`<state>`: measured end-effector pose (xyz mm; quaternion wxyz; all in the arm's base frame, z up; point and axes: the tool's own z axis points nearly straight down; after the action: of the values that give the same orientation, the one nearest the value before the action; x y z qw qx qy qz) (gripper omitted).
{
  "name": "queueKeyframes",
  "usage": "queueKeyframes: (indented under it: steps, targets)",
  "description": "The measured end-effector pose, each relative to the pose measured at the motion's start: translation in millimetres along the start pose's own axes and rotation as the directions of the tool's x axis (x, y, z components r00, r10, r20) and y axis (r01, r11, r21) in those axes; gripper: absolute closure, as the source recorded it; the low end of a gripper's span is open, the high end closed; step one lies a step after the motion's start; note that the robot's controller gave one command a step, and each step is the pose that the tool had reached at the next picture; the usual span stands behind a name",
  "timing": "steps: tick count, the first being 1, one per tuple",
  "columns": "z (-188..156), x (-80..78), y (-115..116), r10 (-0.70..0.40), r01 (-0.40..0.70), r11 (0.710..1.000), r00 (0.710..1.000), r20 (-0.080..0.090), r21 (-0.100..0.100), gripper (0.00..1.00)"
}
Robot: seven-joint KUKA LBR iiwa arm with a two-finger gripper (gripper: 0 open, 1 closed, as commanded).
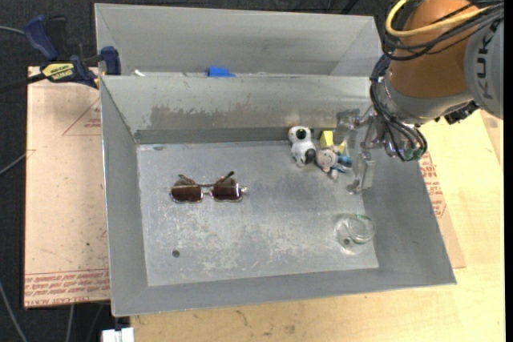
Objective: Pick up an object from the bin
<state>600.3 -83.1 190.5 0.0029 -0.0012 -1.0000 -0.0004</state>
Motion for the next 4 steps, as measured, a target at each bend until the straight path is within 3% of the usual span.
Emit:
queueKeyframes:
  steps: [1, 2, 3, 4]
  targets:
    - [-4.9, -1.6, 0.4, -0.002, 0.002, 1.0, 1.0, 0.008, 0.001, 0.0]
    - [70.4, -38.8, 12.0, 0.036, -0.036, 0.999, 0.999, 0.015, 0.0, 0.0]
    - [112.4, -44.3, 24.0, 0.277, -0.277, 0.961, 0.961, 0.018, -0.002, 0.0]
    - [121.6, -47.9, 24.9, 0.353, -0.353, 0.935, 0.935, 0.02, -0.004, 0.0]
